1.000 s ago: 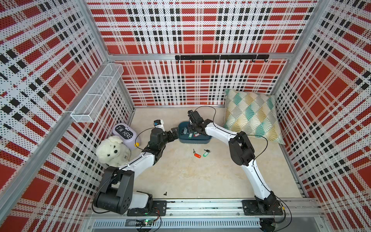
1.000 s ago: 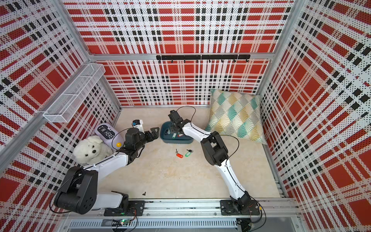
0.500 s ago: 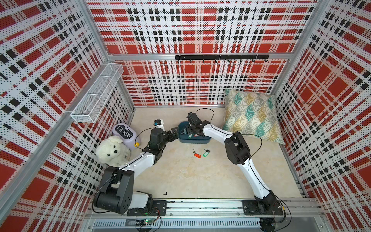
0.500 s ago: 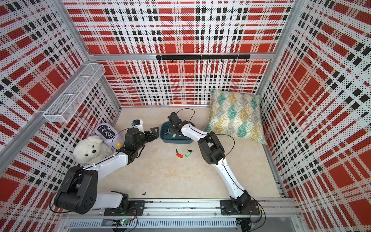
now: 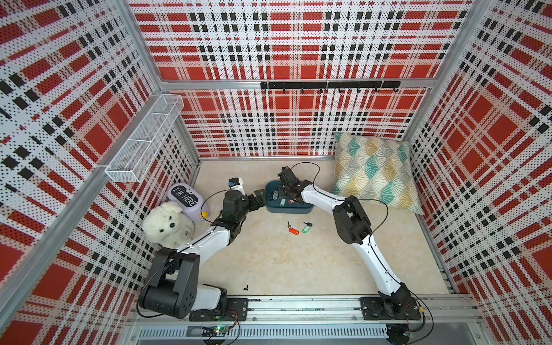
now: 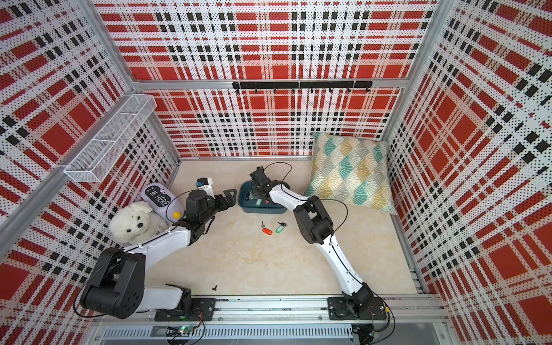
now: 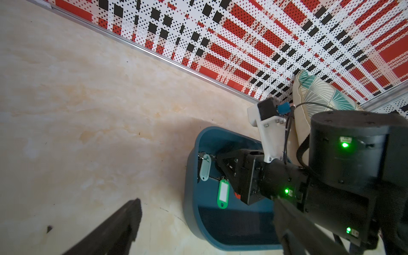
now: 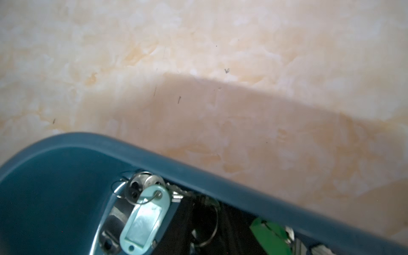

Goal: Take the keys out of the storage box
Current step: Pick up the key from the storage box.

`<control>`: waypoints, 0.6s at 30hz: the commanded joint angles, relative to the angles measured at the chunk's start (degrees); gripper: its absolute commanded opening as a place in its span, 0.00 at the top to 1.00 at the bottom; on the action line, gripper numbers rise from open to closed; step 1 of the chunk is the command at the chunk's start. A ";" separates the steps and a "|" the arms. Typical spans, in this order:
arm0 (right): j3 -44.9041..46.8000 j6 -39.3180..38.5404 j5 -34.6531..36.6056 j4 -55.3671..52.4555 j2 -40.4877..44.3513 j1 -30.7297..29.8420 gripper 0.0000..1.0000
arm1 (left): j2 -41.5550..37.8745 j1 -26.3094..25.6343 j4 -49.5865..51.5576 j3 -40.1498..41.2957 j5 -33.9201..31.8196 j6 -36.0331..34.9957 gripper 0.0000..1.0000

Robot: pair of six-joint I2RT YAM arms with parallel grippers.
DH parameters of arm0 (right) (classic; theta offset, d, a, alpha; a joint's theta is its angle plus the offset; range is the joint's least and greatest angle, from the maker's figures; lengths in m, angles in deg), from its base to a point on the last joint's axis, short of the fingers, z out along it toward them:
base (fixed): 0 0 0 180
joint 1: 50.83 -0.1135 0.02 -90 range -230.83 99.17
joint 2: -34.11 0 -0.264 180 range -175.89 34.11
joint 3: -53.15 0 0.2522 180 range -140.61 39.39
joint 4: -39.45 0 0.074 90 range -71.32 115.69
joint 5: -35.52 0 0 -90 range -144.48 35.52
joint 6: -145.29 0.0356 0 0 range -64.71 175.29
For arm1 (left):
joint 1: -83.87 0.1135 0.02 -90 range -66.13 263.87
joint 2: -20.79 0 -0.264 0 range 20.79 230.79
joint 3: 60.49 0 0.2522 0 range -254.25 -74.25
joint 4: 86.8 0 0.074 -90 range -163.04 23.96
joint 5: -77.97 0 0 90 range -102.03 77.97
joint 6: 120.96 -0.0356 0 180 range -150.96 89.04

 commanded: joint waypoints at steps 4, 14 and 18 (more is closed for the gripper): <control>1.53 -0.08 -0.27 0.55 2.97 -0.33 0.86 | -0.72 0.58 -0.42 -0.35 0.00 -0.82 0.01; 4.02 -0.94 -0.78 1.40 7.63 -0.33 0.99 | -0.80 0.54 -0.45 -0.27 -0.02 -0.81 0.01; 5.72 -1.69 -0.19 1.38 10.14 -0.33 1.00 | -0.89 0.58 -0.44 -0.27 0.07 -0.76 0.01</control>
